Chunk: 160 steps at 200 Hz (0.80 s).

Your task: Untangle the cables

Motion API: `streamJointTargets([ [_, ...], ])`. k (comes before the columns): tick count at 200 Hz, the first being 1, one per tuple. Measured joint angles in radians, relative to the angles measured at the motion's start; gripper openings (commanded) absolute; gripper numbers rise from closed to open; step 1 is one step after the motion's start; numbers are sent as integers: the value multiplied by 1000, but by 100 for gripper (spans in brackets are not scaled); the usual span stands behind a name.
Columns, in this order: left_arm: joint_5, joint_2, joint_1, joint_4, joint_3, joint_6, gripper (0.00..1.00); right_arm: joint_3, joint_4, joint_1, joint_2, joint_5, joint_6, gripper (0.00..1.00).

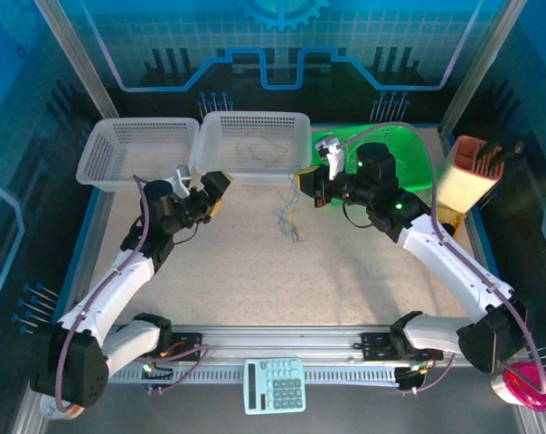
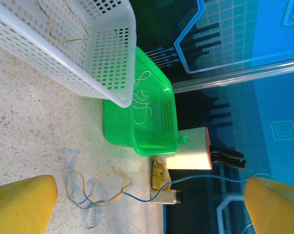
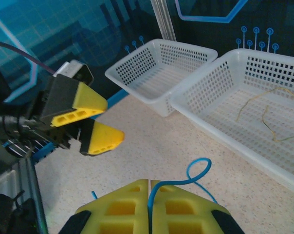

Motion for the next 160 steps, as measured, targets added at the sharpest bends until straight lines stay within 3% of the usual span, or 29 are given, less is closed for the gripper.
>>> streamJointTargets([
  [91,26,162,-112,85,1,5,92,24,71,-18,0,-97,107,0],
  [160,37,200,-156,270,1,-230,89,27,143,-18,20,-140,163,0],
])
